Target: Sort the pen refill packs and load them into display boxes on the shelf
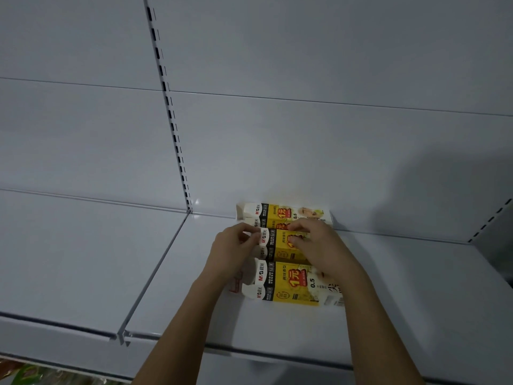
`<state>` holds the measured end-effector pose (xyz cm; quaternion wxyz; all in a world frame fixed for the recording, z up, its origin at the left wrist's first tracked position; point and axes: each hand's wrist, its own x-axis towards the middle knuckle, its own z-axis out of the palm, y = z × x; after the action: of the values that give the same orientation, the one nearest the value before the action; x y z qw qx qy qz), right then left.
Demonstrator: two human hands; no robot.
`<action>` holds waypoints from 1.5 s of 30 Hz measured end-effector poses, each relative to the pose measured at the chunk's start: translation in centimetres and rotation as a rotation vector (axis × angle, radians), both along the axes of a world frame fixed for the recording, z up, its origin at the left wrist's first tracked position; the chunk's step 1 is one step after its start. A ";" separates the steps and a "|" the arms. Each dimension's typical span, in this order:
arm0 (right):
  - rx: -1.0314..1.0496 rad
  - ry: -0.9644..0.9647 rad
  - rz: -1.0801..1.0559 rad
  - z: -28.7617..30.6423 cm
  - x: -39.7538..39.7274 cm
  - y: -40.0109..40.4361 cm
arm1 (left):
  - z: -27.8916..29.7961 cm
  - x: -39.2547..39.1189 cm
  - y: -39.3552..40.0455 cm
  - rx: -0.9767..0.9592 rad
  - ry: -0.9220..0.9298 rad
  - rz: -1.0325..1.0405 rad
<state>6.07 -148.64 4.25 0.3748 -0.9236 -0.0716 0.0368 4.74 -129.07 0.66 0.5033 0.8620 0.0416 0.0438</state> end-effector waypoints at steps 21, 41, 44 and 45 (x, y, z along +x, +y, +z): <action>-0.100 -0.177 0.460 3.4 -7.3 9.6 | 4.7 -12.3 8.7 0.849 -0.044 0.186; -0.227 0.140 0.866 -2.2 -20.5 41.5 | -3.6 -43.8 41.6 0.447 0.427 0.846; -0.232 0.131 0.901 -2.8 -20.4 46.4 | -5.0 -43.8 44.8 0.427 0.497 0.848; -0.238 0.137 0.920 -3.2 -20.3 48.1 | -5.3 -43.3 45.9 0.411 0.516 0.837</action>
<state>-14.24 -100.50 1.09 0.2151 -0.8280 -0.4434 0.2674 -38.57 -83.12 -4.66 0.2369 0.8353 0.4949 0.0347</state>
